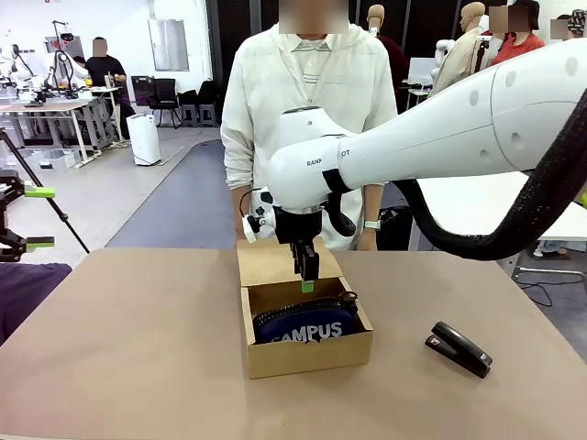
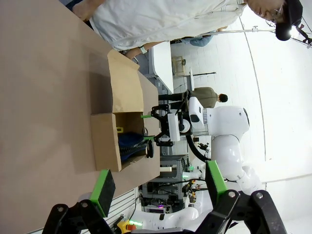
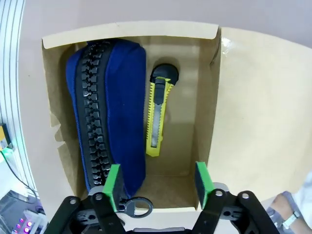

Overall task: Pack the items into the box.
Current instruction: Pick up the item specified by the human and place it in the Mailer Box.

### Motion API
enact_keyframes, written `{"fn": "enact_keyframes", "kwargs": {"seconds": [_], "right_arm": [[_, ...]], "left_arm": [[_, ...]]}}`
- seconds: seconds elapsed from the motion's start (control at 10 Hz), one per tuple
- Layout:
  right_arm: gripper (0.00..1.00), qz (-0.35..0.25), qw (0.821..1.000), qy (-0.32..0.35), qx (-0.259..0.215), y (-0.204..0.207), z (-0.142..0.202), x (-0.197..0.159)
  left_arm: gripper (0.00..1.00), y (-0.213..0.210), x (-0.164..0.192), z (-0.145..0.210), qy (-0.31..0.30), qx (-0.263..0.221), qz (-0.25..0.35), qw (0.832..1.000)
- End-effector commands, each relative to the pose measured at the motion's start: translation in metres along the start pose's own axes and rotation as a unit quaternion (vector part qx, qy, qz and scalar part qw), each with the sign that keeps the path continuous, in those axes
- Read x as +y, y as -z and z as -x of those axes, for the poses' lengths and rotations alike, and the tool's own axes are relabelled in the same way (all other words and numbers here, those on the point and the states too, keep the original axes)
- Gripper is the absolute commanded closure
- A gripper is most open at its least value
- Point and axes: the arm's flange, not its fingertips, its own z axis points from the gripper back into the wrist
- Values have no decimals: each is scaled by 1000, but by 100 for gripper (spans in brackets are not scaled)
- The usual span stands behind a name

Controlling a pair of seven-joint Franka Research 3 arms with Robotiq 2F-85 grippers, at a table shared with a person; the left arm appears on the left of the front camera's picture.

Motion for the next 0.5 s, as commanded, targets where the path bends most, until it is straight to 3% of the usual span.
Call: {"fn": "enact_keyframes", "kwargs": {"seconds": [0.0, 0.2, 0.4], "right_arm": [[0, -7, 1000, -1, -5, -3, 0, -2], [0, -17, 999, 17, -33, -7, 5, 1], [0, -67, 982, 133, -113, -36, 33, 31]], "left_arm": [[3, -3, -2, 0, -2, 5, 1, 1000], [3, -3, -2, 0, -2, 5, 1, 1000], [3, -3, -2, 0, -2, 5, 1, 1000]]}}
